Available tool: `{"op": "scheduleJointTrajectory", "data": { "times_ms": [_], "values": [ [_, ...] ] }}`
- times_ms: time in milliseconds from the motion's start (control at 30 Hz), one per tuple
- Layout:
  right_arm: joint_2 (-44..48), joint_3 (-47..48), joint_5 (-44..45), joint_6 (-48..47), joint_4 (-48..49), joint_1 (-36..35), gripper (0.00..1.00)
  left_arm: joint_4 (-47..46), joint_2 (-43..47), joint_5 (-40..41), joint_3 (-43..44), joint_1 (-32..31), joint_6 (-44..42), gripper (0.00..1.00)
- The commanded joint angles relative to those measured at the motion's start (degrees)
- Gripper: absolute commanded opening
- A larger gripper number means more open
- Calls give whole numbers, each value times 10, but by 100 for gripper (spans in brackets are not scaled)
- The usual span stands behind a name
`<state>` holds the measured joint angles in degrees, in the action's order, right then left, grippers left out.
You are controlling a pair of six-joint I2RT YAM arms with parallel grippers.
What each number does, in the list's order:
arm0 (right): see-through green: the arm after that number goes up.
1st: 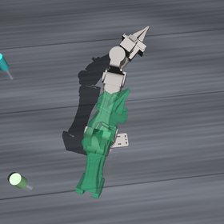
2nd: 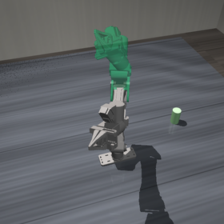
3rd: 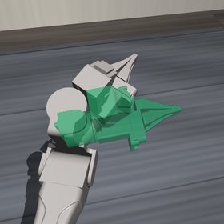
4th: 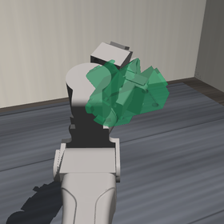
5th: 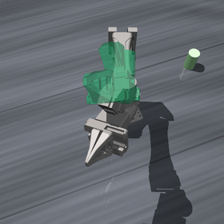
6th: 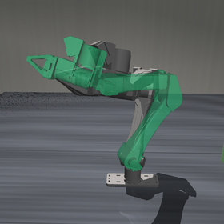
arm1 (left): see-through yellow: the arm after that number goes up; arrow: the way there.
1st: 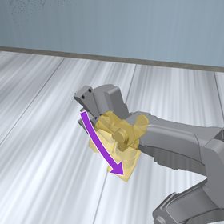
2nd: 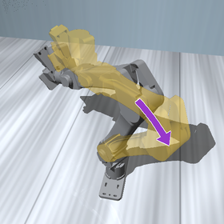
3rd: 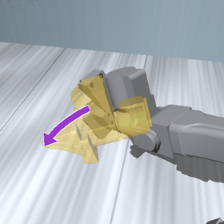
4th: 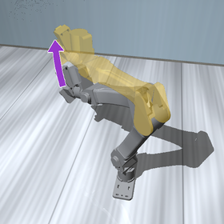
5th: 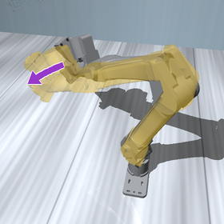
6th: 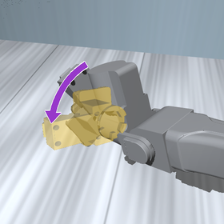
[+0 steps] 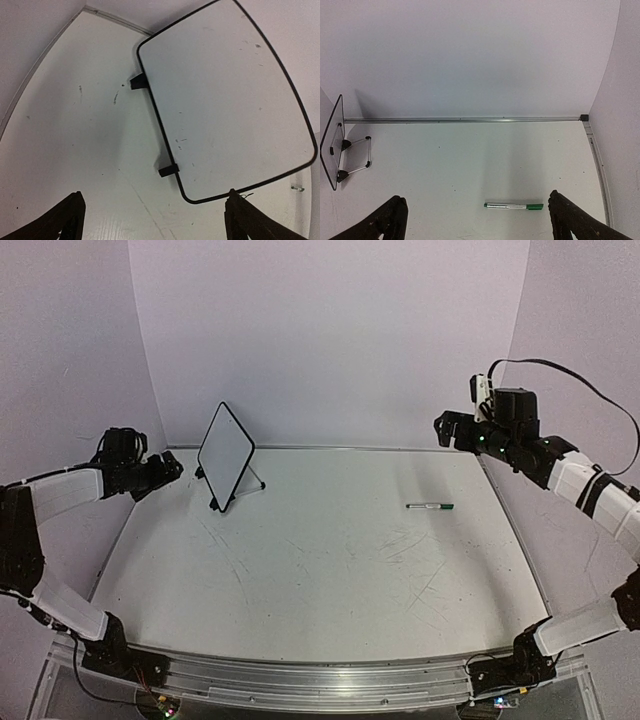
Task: Write a sentence on the whiteboard
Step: Move the whiteboard to the center of the board.
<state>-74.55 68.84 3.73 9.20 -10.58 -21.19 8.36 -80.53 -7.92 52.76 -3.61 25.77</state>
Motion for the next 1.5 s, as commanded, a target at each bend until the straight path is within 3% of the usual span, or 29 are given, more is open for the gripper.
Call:
{"op": "scheduleJointTrajectory", "data": {
  "times_ms": [0,200,500,767,933,1167,1467],
  "values": [
    [2,7,-28,-2,2,-3,98,-24,-73,-131,19,62,1,92],
    [19,-13,-32,-2,6,-3,98,-58,-196,-196,64,59,-37,71],
    [38,-15,-33,-15,10,-3,98,-14,-337,-118,173,-8,-145,66],
    [72,-33,-29,-23,22,-3,98,61,-394,-148,264,-28,-241,65],
    [78,-41,-29,-19,26,-3,98,66,-386,-150,253,-31,-225,59],
    [77,-49,-33,-11,31,-3,98,45,-307,-109,197,-28,-182,45],
    [76,-56,-39,-6,39,-3,98,-3,-248,-162,126,-33,-188,49]
  ]
}}
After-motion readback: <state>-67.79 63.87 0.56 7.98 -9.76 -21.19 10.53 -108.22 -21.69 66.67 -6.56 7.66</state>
